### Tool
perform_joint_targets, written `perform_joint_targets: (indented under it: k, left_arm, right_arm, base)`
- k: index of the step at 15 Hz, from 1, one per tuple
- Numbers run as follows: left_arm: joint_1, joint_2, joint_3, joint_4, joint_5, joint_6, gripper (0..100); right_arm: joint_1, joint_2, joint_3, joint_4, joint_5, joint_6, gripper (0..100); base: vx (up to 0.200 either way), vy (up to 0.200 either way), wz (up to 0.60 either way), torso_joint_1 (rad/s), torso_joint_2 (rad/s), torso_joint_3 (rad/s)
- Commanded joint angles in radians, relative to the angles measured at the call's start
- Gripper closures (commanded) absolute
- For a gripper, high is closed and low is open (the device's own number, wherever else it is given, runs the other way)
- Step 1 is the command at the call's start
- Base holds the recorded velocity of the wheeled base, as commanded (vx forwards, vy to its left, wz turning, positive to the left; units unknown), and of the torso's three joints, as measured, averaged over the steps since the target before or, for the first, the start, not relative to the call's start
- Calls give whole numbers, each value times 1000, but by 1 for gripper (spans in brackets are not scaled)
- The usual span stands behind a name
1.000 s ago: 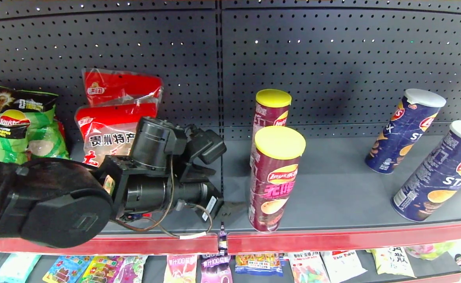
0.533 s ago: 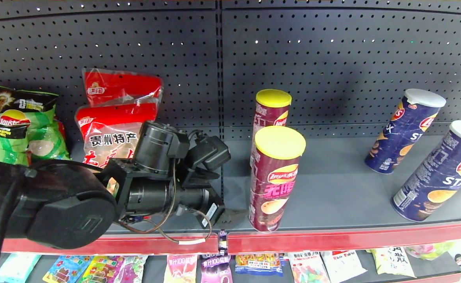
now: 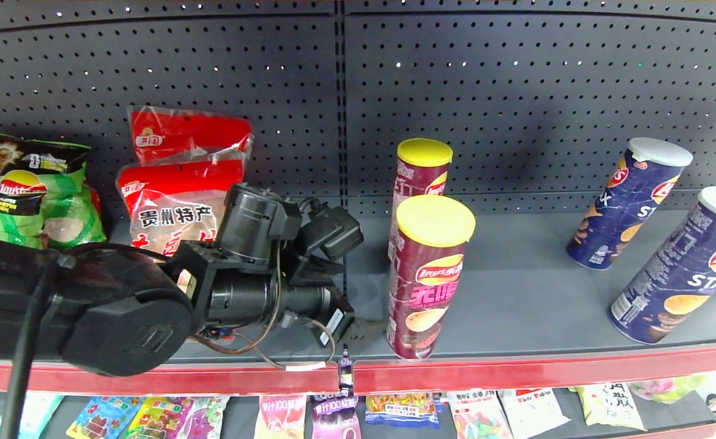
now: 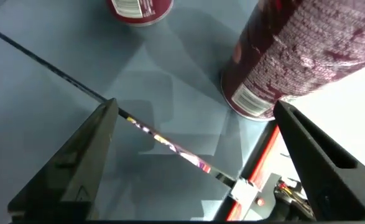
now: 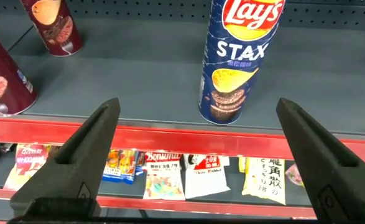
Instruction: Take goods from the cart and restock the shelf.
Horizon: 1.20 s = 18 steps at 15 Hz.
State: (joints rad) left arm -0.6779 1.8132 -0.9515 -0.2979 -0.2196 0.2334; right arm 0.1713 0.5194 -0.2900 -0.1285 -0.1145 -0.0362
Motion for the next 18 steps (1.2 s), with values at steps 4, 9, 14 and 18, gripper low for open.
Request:
perform_joint_targets:
  k: [4, 9, 14, 18]
  left_arm:
    - [0, 20, -21, 0, 0, 0, 0]
    - [1, 28, -30, 0, 0, 0, 0]
    - [1, 44, -59, 2, 0, 0, 0]
    - [43, -15, 16, -1, 8, 1, 0]
  right_arm:
    - [1, 5, 0, 0, -1, -1, 0]
    - [1, 5, 3, 1, -1, -1, 0]
    - [1, 5, 6, 0, -1, -1, 0]
    - [1, 2, 17, 0, 1, -1, 0]
  base:
    - [0, 0, 0, 0, 0, 0]
    - [0, 0, 0, 0, 0, 0]
    - [0, 0, 0, 0, 0, 0]
    - [0, 0, 0, 0, 0, 0]
